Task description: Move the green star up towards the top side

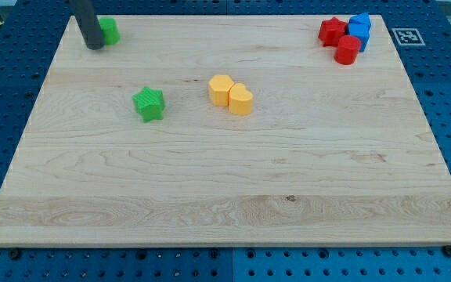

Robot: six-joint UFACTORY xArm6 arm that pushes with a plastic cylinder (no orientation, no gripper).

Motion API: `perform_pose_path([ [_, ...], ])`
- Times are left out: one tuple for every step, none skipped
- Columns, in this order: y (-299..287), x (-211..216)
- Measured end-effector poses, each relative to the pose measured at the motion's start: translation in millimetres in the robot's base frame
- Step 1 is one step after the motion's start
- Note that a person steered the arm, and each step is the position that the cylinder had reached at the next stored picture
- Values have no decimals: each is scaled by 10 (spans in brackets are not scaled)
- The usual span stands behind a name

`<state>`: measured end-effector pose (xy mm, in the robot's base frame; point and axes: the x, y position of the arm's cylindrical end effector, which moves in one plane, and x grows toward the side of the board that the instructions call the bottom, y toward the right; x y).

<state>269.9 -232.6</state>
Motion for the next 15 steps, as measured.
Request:
perform_pose_path([
  [0, -11],
  [0, 5],
  [0, 332],
  [0, 854],
  [13, 1272],
  [44, 1350],
  [472, 1720],
  [614, 1811],
  [633, 1748],
  [828, 1692],
  [1157, 1692],
  [1475, 1681],
  [1600, 1531],
  [1596, 1371],
  [1545, 1362],
])
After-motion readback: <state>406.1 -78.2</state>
